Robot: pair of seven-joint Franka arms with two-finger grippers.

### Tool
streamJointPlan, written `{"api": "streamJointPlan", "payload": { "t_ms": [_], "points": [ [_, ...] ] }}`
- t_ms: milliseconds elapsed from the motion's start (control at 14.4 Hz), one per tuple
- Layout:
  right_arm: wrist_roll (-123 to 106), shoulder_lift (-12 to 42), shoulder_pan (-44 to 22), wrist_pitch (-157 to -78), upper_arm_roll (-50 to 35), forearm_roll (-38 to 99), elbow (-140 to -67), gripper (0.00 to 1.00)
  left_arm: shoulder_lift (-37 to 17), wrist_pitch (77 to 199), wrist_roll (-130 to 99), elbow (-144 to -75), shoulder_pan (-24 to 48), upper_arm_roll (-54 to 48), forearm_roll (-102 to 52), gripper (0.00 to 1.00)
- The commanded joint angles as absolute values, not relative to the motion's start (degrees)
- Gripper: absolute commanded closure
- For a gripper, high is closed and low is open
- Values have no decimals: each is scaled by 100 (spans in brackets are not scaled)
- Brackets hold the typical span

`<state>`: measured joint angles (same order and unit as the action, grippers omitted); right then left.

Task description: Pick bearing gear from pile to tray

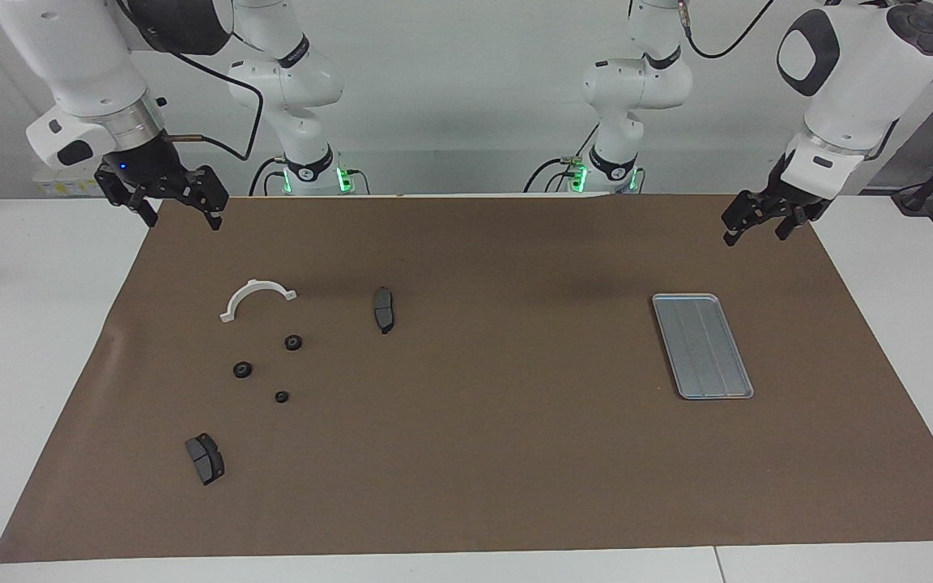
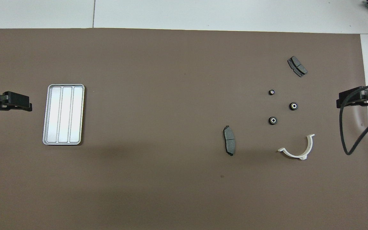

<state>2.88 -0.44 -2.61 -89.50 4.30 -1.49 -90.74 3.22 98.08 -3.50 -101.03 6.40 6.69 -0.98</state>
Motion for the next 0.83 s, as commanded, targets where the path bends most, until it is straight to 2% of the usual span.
{"api": "streamJointPlan", "payload": {
  "t_ms": [0, 348, 556, 765],
  "points": [
    [220, -167, -211, -9070, 378, -132, -9246, 0, 510, 9896, -316, -10318, 598, 642, 0, 0],
    [229, -280, -211, -9105, 369, -123, -9456, 0, 510, 9896, -316, -10318, 598, 642, 0, 0],
    [141, -483, -211, -10052, 369, -123, -10140, 0, 510, 9896, -316, -10318, 598, 642, 0, 0],
    [-139, -344, -97, -10940, 387, -114, -10712, 0, 510, 9896, -316, -10318, 598, 642, 0, 0]
  ]
}}
